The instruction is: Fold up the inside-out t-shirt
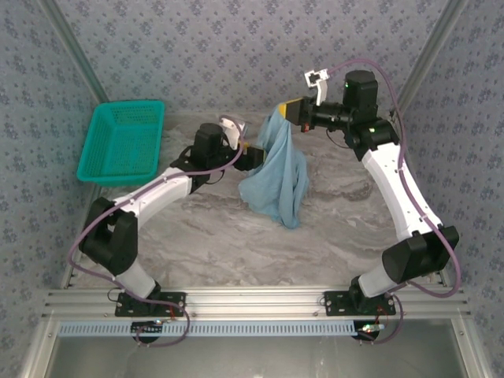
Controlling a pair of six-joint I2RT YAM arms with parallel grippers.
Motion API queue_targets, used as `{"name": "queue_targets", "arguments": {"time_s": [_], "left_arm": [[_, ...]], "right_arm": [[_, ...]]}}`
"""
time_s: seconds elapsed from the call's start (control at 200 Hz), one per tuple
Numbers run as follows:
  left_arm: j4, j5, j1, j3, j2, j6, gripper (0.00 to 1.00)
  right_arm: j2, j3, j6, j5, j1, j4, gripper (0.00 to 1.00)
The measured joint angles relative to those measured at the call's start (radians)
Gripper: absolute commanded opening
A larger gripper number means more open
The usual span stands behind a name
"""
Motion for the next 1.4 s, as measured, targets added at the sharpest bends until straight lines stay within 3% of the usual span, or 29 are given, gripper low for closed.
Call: {"name": "queue_targets", "arguments": {"time_s": [0.145,0.35,0.44,0.48,0.565,0.665,0.874,1.114,1.244,1.399], "left_arm": [[0.013,0.056,0.0,0.014,0.014,-0.026,0.66],[0.01,0.068,0.004,0.044,0.036,-0.024,0.32],[0.009,0.08,0.019,0.045,0.037,-0.026,0.06],[0.008,0.088,0.03,0.046,0.035,-0.026,0.0],[-0.011,0.109,0.064,0.069,0.025,-0.023,0.0],[-0.043,0.124,0.106,0.125,-0.041,-0.02,0.0],[0.02,0.103,0.135,0.174,-0.373,0.009,0.0],[0.04,0.069,0.13,0.237,-0.417,0.076,0.01],[-0.021,0.069,0.089,0.226,-0.311,0.134,0.02],[-0.141,0.155,0.025,0.211,-0.175,0.206,0.0]], "right_arm": [[0.0,0.001,0.0,0.004,-0.003,0.0,0.0],[0.0,0.008,0.002,0.005,-0.006,-0.002,0.0],[0.0,0.03,-0.01,0.019,-0.01,-0.024,0.0],[0.0,0.045,-0.02,0.034,-0.014,-0.04,0.0],[0.002,0.096,-0.042,0.107,-0.026,-0.098,0.0],[0.002,0.204,-0.077,0.284,-0.02,-0.158,0.0],[-0.16,0.184,-0.121,0.609,0.071,-0.055,0.0],[-0.127,0.235,-0.154,0.62,0.108,-0.018,0.0],[-0.114,0.15,-0.082,0.676,-0.014,-0.019,0.0],[-0.02,0.21,-0.072,0.668,-0.001,-0.049,0.0]]}}
